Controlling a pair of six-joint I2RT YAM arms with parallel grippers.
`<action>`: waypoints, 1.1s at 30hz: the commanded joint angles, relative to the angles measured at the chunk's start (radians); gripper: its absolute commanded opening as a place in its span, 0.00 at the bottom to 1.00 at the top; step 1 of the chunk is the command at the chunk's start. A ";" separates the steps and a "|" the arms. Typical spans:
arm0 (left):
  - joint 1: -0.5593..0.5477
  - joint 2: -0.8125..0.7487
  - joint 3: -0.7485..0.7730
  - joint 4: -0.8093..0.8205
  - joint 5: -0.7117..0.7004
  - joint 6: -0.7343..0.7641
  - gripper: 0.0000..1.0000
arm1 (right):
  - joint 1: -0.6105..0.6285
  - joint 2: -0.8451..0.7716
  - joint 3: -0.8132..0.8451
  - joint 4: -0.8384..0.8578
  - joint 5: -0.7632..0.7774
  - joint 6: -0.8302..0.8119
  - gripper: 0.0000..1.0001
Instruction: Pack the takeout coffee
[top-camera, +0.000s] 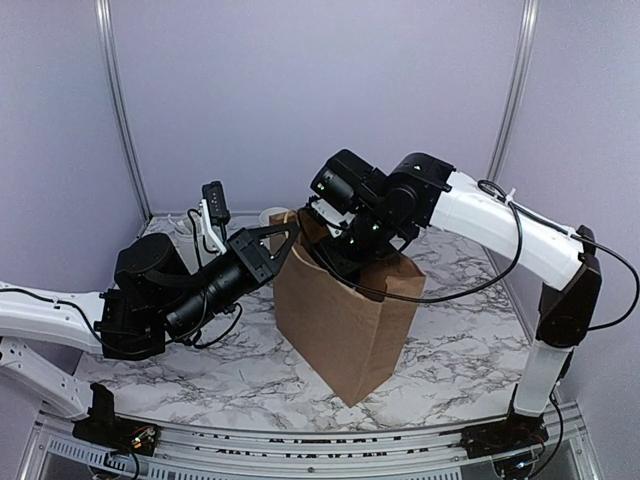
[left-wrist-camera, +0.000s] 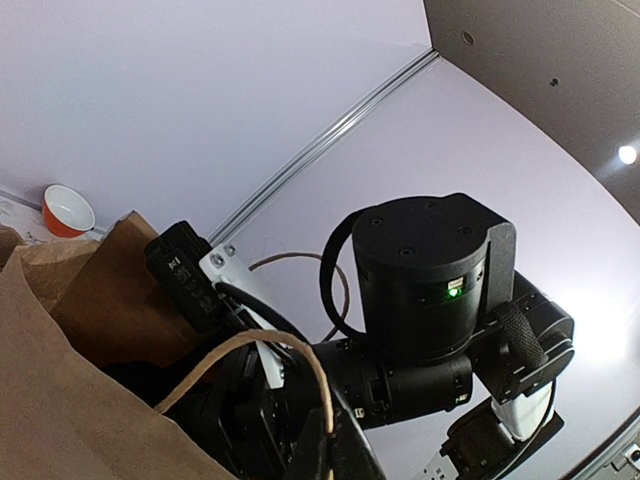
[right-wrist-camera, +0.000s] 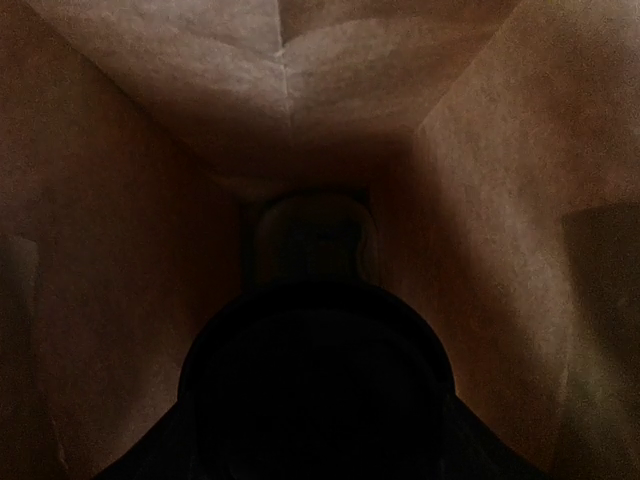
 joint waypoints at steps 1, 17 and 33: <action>-0.006 -0.029 -0.006 -0.002 -0.021 0.013 0.00 | 0.005 -0.022 -0.020 -0.015 0.002 -0.009 0.46; -0.006 -0.016 0.000 -0.014 -0.017 0.006 0.00 | 0.006 -0.040 -0.084 -0.045 -0.024 -0.022 0.46; -0.007 -0.041 -0.027 -0.018 -0.036 0.010 0.00 | -0.053 -0.057 -0.144 -0.041 -0.140 -0.046 0.46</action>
